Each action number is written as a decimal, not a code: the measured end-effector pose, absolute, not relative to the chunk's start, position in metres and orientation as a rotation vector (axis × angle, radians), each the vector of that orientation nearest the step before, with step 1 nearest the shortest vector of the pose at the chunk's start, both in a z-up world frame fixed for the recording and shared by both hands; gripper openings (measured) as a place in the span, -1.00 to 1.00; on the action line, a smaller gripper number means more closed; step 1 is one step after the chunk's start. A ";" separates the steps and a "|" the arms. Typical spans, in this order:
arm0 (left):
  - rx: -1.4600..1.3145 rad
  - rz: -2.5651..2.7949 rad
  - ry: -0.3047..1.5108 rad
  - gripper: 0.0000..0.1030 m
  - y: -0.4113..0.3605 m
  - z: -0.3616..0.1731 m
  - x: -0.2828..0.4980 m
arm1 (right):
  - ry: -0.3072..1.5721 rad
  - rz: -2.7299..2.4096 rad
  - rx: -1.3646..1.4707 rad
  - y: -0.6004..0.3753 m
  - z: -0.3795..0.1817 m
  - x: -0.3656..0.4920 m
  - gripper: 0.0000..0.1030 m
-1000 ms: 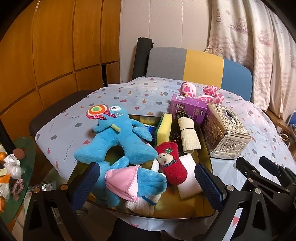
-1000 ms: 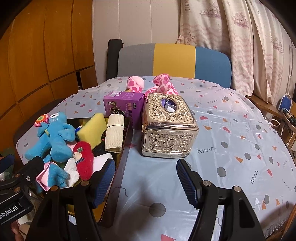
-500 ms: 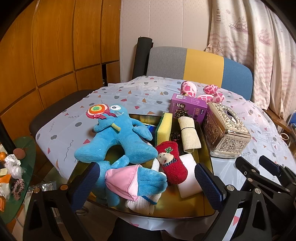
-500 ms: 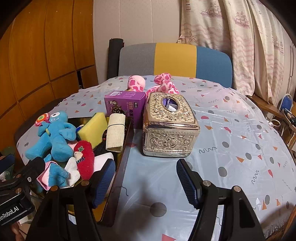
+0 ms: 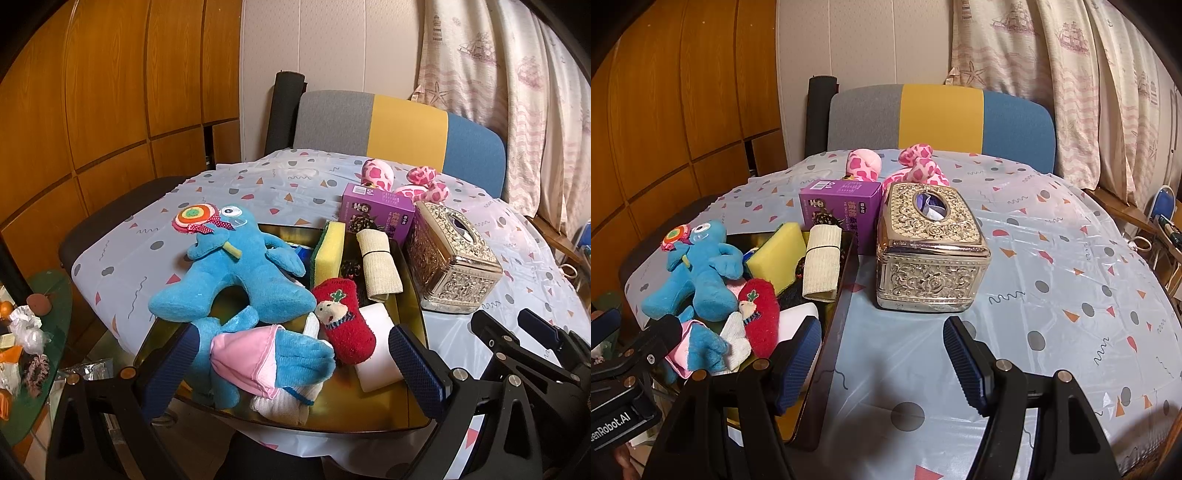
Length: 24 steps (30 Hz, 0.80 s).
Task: Organize soft objects
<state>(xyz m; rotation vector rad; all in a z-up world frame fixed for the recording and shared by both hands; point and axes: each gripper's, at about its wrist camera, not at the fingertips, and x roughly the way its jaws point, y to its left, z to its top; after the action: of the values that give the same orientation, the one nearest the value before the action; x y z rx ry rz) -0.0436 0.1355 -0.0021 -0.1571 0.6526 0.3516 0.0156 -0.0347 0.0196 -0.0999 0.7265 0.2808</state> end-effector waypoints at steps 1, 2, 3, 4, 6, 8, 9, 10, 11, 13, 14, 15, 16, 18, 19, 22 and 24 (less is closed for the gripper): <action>-0.157 0.352 0.653 0.99 0.135 -0.002 -0.043 | 0.727 0.281 -0.100 -0.035 0.019 0.016 0.36; -0.157 0.352 0.653 0.99 0.135 -0.002 -0.044 | 0.727 0.281 -0.099 -0.035 0.020 0.016 0.36; -0.157 0.352 0.654 0.99 0.135 -0.002 -0.043 | 0.727 0.281 -0.099 -0.035 0.020 0.016 0.36; -0.157 0.352 0.654 0.99 0.135 -0.002 -0.043 | 0.728 0.281 -0.099 -0.035 0.020 0.015 0.36; -0.157 0.352 0.653 0.99 0.135 -0.002 -0.043 | 0.727 0.281 -0.099 -0.035 0.020 0.016 0.36; -0.156 0.352 0.655 0.99 0.135 -0.003 -0.043 | 0.728 0.281 -0.099 -0.035 0.019 0.016 0.36; -0.156 0.352 0.656 0.99 0.135 -0.002 -0.044 | 0.729 0.281 -0.098 -0.035 0.019 0.015 0.36; -0.157 0.352 0.657 0.99 0.135 -0.003 -0.044 | 0.730 0.281 -0.098 -0.035 0.019 0.016 0.36; -0.158 0.352 0.657 0.99 0.135 -0.003 -0.044 | 0.731 0.280 -0.098 -0.036 0.019 0.015 0.36; -0.157 0.353 0.658 0.99 0.136 -0.003 -0.044 | 0.731 0.280 -0.096 -0.036 0.019 0.016 0.36; -0.157 0.352 0.658 0.99 0.136 -0.003 -0.044 | 0.731 0.280 -0.096 -0.036 0.019 0.016 0.36; -0.157 0.353 0.659 0.99 0.136 -0.003 -0.044 | 0.731 0.280 -0.096 -0.036 0.019 0.016 0.36; -0.157 0.353 0.659 0.99 0.136 -0.003 -0.043 | 0.732 0.280 -0.096 -0.036 0.019 0.016 0.36; -0.157 0.353 0.661 0.99 0.136 -0.003 -0.043 | 0.733 0.280 -0.097 -0.036 0.019 0.016 0.36; -0.156 0.354 0.662 0.99 0.136 -0.003 -0.044 | 0.734 0.280 -0.097 -0.036 0.019 0.016 0.36; -0.154 0.353 0.664 0.99 0.136 -0.004 -0.043 | 0.734 0.279 -0.096 -0.035 0.019 0.016 0.36; -0.153 0.354 0.664 0.99 0.135 -0.004 -0.043 | 0.733 0.279 -0.096 -0.036 0.019 0.016 0.36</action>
<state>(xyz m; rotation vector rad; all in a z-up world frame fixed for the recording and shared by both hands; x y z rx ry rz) -0.0431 0.1351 -0.0041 -0.1532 0.6638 0.3537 0.0158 -0.0355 0.0186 -0.0959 0.7333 0.2792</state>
